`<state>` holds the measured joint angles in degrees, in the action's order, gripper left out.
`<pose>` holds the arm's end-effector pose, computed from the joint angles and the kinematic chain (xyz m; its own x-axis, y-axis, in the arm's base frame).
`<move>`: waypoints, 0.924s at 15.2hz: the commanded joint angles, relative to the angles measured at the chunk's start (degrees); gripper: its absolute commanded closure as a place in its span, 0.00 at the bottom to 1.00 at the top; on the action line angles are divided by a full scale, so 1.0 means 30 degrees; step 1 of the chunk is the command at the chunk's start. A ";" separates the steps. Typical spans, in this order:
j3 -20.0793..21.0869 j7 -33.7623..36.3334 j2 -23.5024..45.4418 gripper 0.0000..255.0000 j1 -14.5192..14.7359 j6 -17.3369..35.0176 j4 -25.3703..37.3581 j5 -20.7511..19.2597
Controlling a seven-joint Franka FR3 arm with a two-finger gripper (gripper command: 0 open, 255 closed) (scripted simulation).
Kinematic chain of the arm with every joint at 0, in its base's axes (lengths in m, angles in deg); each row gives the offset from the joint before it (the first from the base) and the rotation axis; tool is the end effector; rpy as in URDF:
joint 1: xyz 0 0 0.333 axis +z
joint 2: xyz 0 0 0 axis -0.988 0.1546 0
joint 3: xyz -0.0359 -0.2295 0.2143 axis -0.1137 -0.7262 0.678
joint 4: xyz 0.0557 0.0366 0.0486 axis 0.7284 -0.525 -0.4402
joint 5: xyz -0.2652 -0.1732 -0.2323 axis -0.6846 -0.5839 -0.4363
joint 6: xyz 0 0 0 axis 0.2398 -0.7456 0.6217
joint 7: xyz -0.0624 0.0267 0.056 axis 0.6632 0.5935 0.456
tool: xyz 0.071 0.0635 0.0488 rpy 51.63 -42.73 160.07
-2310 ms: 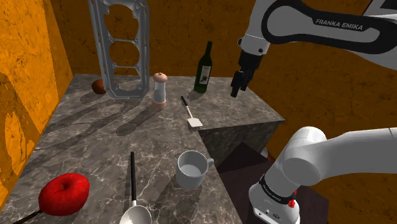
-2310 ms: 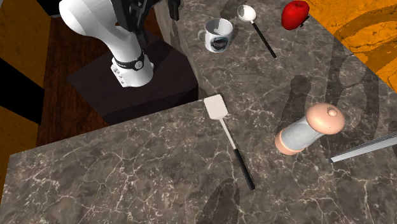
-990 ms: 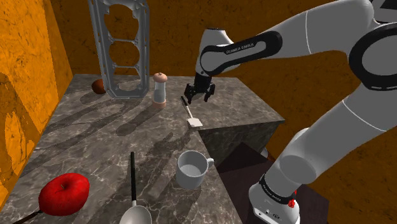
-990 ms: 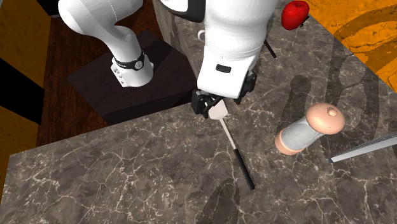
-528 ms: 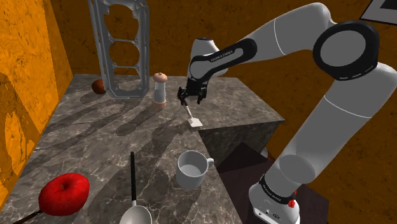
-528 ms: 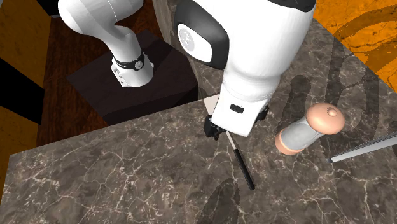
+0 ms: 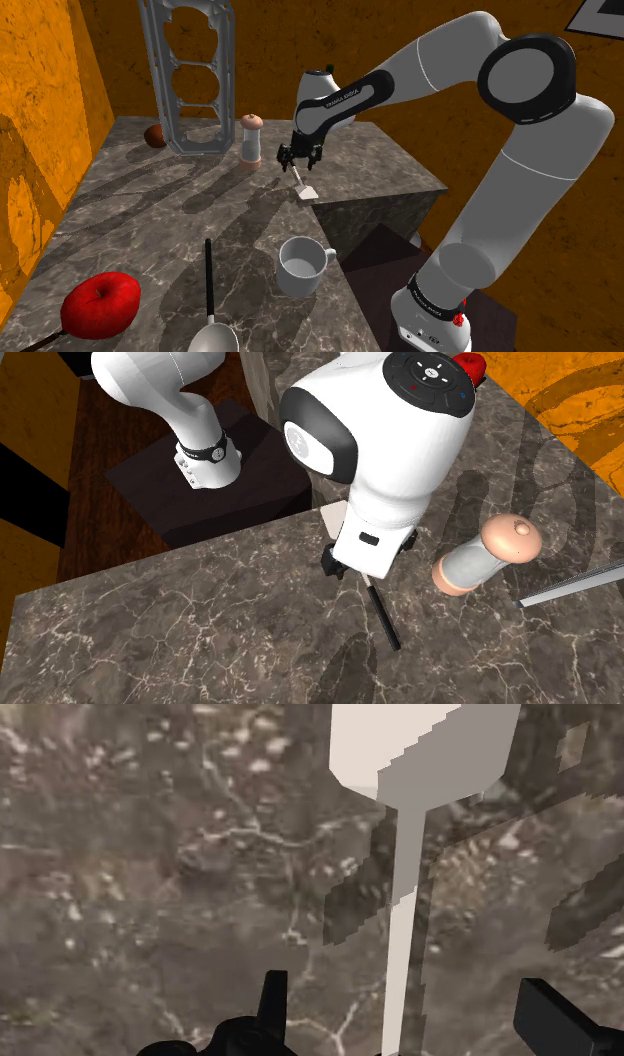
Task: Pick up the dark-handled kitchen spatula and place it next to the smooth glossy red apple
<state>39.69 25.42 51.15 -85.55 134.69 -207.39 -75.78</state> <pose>0.5340 -0.0149 0.3389 0.8727 -0.4838 0.0659 -0.4849 -0.8746 -0.0003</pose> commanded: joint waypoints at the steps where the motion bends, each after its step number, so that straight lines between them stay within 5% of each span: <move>1: -0.0001 0.0000 0.0011 0.00 -0.0001 0.0025 -0.0009 -0.0002; 4: -0.0001 0.0000 0.0010 0.00 -0.0001 0.0022 -0.0007 -0.0002; 5: -0.0001 0.0000 0.0010 1.00 -0.0001 0.0022 -0.0007 -0.0002; 14: -0.0001 0.0000 0.0010 1.00 -0.0001 0.0022 -0.0007 -0.0002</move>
<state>39.68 25.42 51.18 -85.55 134.76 -207.41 -75.79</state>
